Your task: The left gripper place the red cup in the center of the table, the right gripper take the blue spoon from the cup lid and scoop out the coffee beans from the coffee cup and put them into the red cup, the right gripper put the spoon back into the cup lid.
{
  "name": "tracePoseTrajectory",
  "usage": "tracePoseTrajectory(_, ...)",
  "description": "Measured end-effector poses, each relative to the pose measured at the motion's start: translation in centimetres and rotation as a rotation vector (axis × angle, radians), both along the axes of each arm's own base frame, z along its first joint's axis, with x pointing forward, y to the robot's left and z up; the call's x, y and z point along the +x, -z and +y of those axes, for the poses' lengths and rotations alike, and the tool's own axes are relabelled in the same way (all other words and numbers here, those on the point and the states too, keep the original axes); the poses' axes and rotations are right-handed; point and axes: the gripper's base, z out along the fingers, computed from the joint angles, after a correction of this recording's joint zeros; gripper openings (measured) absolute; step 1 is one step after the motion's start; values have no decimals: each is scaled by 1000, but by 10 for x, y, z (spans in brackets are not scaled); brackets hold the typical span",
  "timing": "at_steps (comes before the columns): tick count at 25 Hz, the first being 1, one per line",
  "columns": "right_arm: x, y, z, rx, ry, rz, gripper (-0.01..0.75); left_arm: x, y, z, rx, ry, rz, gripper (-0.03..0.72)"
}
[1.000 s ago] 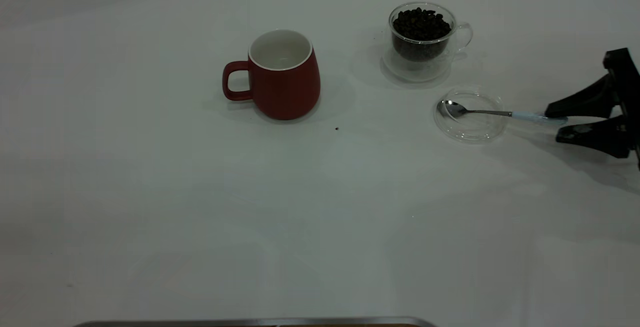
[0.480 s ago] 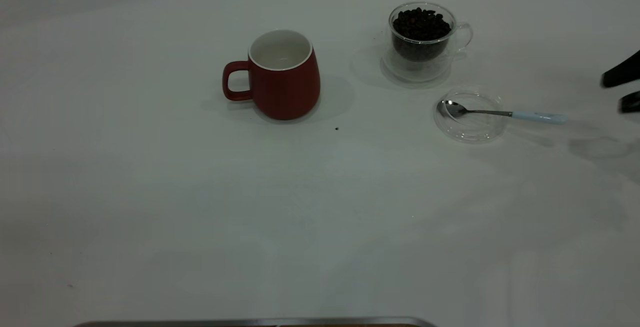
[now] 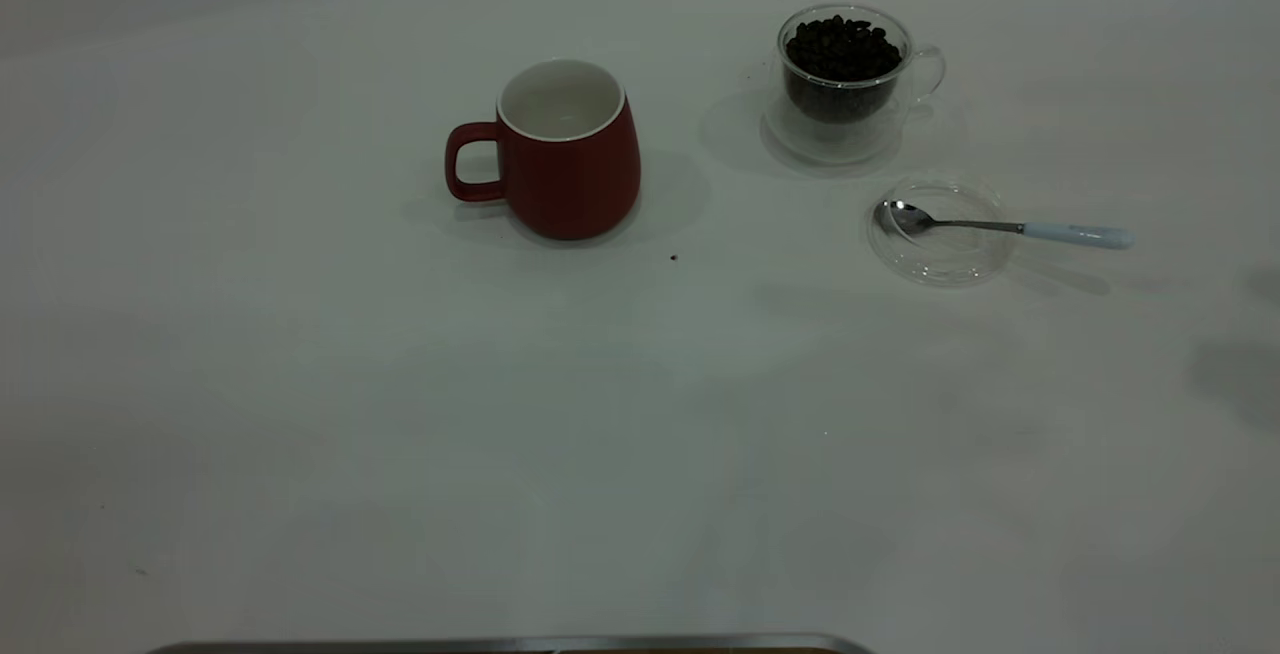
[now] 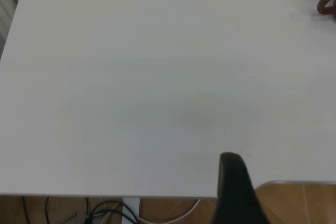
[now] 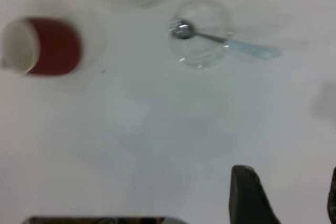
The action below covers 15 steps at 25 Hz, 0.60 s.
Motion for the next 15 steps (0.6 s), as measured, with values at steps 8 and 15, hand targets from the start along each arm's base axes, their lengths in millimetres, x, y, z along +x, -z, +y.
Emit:
tracePoseTrajectory(8,-91,-87,53,-169,-175,-289,405,0,0,0,1,1,0,532)
tracePoseTrajectory(15,-130,-103,80,-261,-355,-408,405,0,0,0,1,1,0,532)
